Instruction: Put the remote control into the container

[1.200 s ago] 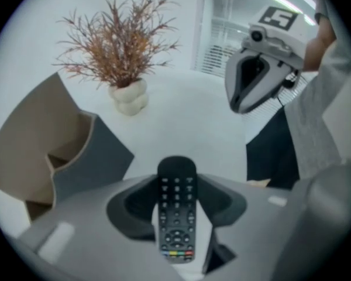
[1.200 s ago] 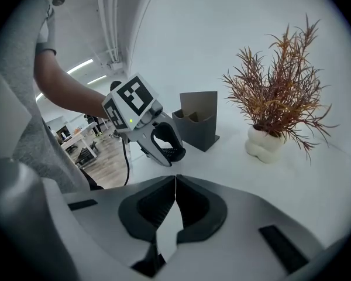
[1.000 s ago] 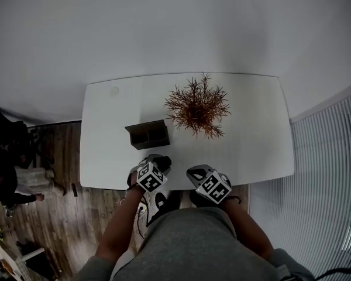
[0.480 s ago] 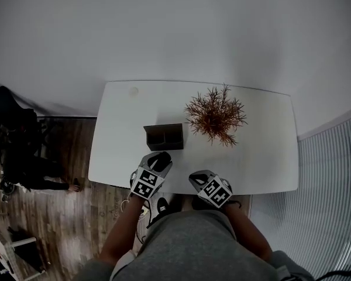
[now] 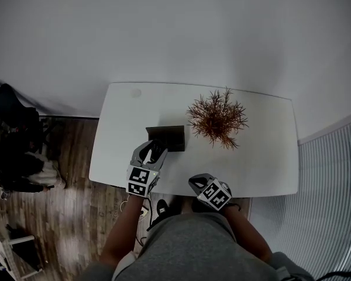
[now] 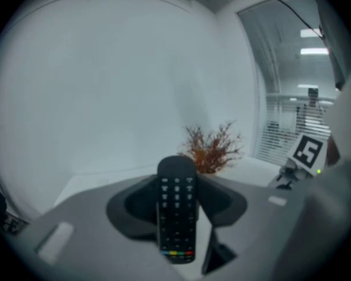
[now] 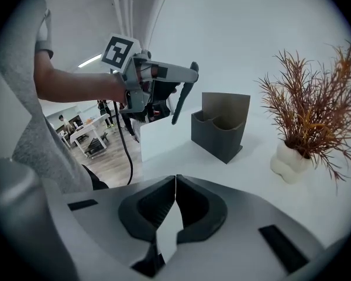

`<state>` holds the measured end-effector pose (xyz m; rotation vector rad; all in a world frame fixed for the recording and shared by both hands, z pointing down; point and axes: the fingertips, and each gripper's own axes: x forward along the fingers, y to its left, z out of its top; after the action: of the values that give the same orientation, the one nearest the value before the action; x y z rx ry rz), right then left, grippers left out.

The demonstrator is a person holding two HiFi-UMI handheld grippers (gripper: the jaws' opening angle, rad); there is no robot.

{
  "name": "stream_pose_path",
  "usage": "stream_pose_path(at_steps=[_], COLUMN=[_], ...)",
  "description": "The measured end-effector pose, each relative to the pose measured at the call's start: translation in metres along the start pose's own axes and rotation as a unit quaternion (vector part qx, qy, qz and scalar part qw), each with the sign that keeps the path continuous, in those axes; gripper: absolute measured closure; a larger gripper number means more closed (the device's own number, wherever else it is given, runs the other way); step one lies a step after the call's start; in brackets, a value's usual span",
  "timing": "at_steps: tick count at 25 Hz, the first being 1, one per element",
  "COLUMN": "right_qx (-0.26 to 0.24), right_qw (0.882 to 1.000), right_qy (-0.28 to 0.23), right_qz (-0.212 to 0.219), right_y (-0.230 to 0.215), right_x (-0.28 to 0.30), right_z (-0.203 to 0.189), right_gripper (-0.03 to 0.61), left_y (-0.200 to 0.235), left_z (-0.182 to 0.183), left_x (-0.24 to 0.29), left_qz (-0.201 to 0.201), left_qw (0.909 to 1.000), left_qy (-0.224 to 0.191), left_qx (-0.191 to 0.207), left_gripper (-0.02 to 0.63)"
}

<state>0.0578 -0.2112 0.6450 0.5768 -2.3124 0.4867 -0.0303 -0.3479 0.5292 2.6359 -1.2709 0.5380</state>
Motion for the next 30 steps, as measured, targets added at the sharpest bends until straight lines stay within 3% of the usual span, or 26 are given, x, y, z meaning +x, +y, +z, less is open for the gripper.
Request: stream_pose_path(at_steps=[15, 22, 30], right_qx=[0.008, -0.006, -0.032], right_qw=[1.0, 0.998, 0.994], right_qy=[0.022, 0.05, 0.096], right_qz=[0.01, 0.026, 0.052], right_y=[-0.007, -0.006, 0.002], right_x=[-0.006, -0.003, 0.004], right_z=[-0.019, -0.03, -0.042], right_gripper=[0.56, 0.56, 0.56], left_y=[0.022, 0.027, 0.039], left_z=[0.053, 0.053, 0.038], left_x=[0.014, 0.02, 0.031], left_qz=[0.078, 0.134, 0.158], left_qw=[0.993, 0.9849, 0.9793], left_qy=[-0.088, -0.108, -0.125], left_qx=[0.015, 0.02, -0.017], left_gripper=[0.414, 0.414, 0.414])
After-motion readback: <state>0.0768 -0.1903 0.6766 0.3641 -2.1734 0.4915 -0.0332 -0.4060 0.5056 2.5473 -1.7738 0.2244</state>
